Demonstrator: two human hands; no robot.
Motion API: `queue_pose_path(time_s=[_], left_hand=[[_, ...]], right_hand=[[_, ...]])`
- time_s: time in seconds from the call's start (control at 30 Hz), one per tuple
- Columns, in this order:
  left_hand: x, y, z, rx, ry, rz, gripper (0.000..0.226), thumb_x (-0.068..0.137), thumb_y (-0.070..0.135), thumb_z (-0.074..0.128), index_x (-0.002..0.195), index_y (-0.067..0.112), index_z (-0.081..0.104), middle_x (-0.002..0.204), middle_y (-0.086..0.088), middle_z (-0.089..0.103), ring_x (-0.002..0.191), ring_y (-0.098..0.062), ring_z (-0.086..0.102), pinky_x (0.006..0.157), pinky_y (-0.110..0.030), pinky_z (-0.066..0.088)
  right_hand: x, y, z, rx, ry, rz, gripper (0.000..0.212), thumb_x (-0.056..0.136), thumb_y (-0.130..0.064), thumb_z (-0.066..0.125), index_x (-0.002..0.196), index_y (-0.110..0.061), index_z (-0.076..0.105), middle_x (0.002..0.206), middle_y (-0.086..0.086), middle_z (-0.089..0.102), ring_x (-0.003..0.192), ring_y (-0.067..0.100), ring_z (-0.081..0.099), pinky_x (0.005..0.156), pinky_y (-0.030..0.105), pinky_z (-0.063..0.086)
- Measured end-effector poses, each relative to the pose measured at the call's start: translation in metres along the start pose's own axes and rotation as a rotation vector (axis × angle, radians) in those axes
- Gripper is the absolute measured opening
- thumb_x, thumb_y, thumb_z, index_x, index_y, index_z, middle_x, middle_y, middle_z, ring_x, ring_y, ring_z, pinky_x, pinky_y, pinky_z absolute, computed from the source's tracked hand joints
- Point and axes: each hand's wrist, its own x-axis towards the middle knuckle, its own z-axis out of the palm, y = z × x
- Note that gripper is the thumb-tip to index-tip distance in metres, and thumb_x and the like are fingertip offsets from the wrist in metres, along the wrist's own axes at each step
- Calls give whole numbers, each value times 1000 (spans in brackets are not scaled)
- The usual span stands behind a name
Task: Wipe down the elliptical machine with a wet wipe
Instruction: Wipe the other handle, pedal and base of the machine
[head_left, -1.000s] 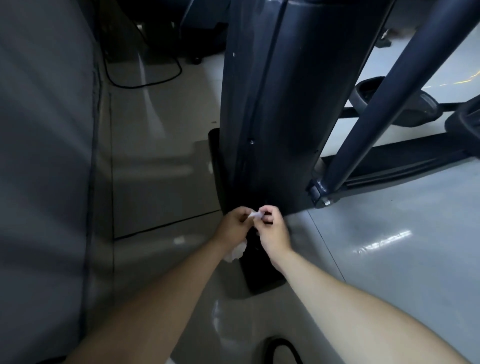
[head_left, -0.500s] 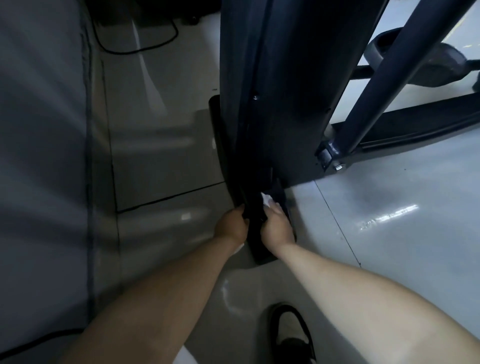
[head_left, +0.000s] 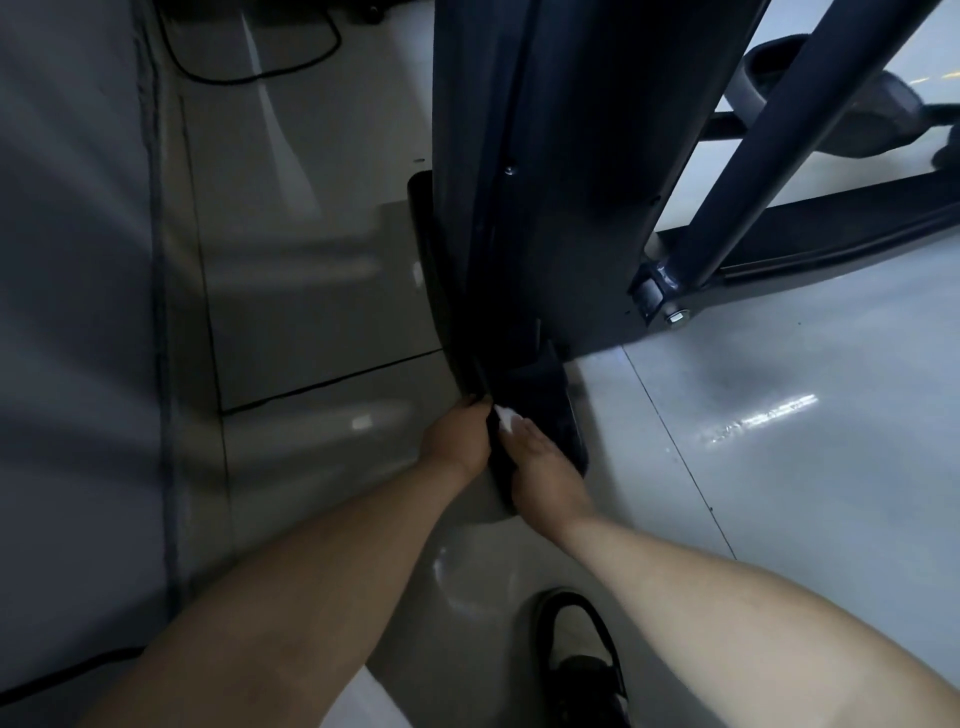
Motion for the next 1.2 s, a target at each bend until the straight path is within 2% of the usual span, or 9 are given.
queue_pose_path(time_s=[0.13, 0.3, 0.47, 0.53, 0.6, 0.77, 0.93, 1.07, 1.2], left_hand=[[0, -1, -2, -39, 25, 1, 51, 109, 44, 33, 151, 20, 48, 154, -4, 48, 133, -21, 51, 104, -23, 35], [1, -2, -9, -69, -8, 23, 50, 103, 47, 35, 143, 25, 55, 152, -1, 50, 123, -14, 52, 98, -20, 34], [9, -5, -7, -26, -23, 29, 47, 108, 22, 42, 155, 19, 41, 167, -2, 25, 153, -20, 26, 123, -31, 24], [15, -8, -2, -27, -36, 23, 49, 109, 19, 42, 158, 18, 36, 168, 1, 21, 154, -16, 23, 124, -27, 19], [16, -10, 1, -18, -41, 41, 50, 107, 19, 46, 156, 22, 40, 167, 2, 24, 153, -14, 24, 122, -31, 27], [22, -24, 7, 97, -75, 74, 61, 97, 17, 52, 154, 34, 39, 164, 8, 34, 150, -13, 32, 109, -40, 48], [11, -7, -8, 23, -44, 68, 50, 106, 25, 45, 156, 30, 39, 166, 5, 28, 149, -19, 35, 117, -39, 38], [9, -5, -14, 1, -42, 77, 54, 106, 15, 45, 158, 27, 35, 167, 0, 23, 151, -20, 31, 121, -35, 31], [12, 4, -14, 27, -53, 52, 64, 100, 10, 47, 159, 27, 31, 168, -5, 21, 152, -19, 30, 119, -38, 35]], right_hand=[[6, 7, -8, -87, -47, -4, 85, 88, 9, 40, 162, -26, 20, 168, -1, 22, 156, 20, 16, 127, 36, 12], [25, 17, -23, -76, 126, 298, 86, 81, 8, 39, 162, -13, 18, 169, 7, 17, 156, 26, 15, 126, 41, 18], [2, -11, -8, -118, -60, 114, 71, 93, -6, 35, 162, -16, 21, 170, 3, 11, 158, 20, 6, 127, 43, 12], [1, -11, -10, -175, -125, 69, 69, 99, -9, 40, 163, -20, 14, 171, -1, 3, 158, 16, -2, 128, 39, 4], [14, -3, -15, -191, -110, 63, 78, 96, -4, 42, 163, -26, 10, 171, -5, 2, 157, 14, -2, 127, 37, 1], [63, 0, -34, -85, 17, 324, 76, 93, -3, 39, 163, -19, 12, 172, -2, 1, 158, 18, 0, 126, 43, 12], [51, -22, -17, -61, -86, 119, 66, 100, -10, 40, 163, -19, 19, 171, 1, 8, 158, 16, 2, 125, 39, 3], [57, 5, -36, -233, -140, 6, 73, 96, -7, 43, 162, -26, 20, 171, -5, 10, 157, 11, 5, 125, 39, -1], [54, 29, -54, -188, -13, 157, 70, 97, -7, 40, 161, -27, 20, 171, -8, 9, 156, 11, 11, 127, 39, 9]])
